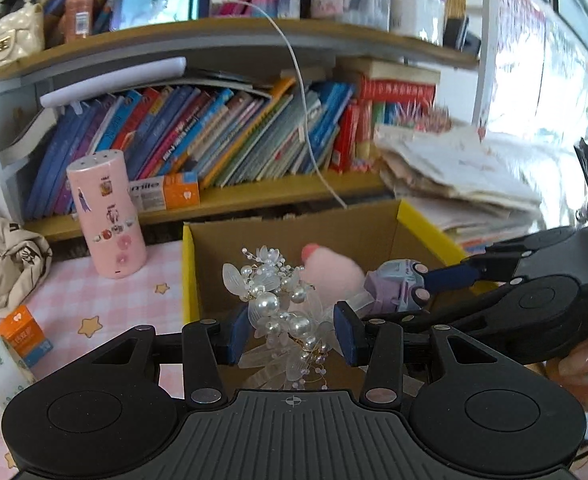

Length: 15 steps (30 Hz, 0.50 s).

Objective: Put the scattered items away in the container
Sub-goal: 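Lower the toy car and pearl clip into the yellow box beside the pig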

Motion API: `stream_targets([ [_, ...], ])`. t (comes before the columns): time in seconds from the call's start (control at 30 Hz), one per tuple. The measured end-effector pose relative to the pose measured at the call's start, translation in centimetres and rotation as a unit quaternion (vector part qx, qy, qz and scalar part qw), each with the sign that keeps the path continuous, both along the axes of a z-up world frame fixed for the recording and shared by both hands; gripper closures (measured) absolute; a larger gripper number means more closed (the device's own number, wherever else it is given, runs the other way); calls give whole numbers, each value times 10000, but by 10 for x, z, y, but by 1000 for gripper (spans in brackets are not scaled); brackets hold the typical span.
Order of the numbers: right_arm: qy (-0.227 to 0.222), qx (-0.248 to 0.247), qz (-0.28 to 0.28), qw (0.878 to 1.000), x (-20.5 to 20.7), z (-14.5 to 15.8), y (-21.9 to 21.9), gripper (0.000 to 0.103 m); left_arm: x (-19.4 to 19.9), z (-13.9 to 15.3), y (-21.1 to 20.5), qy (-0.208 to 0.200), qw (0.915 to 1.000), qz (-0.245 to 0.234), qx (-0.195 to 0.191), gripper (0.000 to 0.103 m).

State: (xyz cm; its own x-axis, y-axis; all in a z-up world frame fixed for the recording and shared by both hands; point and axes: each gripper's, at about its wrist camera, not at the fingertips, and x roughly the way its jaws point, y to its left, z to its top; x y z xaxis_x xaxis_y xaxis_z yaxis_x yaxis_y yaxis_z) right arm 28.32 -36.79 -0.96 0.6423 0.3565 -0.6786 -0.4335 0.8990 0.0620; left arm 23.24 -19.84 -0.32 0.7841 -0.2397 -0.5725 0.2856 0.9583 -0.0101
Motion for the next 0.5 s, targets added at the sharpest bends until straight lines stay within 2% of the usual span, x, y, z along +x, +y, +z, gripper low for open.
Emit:
stream_targets([
  [0.1, 110, -162, 126, 9997, 5, -8, 3, 40, 4, -7, -3, 162, 9998, -27, 127, 59],
  [0.27, 58, -715, 545, 9959, 6, -16, 13, 41, 13, -18, -4, 493, 9984, -8, 266, 59],
  [0.5, 413, -742, 711, 9938, 14, -18, 14, 41, 13, -22, -1, 575, 9979, 43, 291, 59],
])
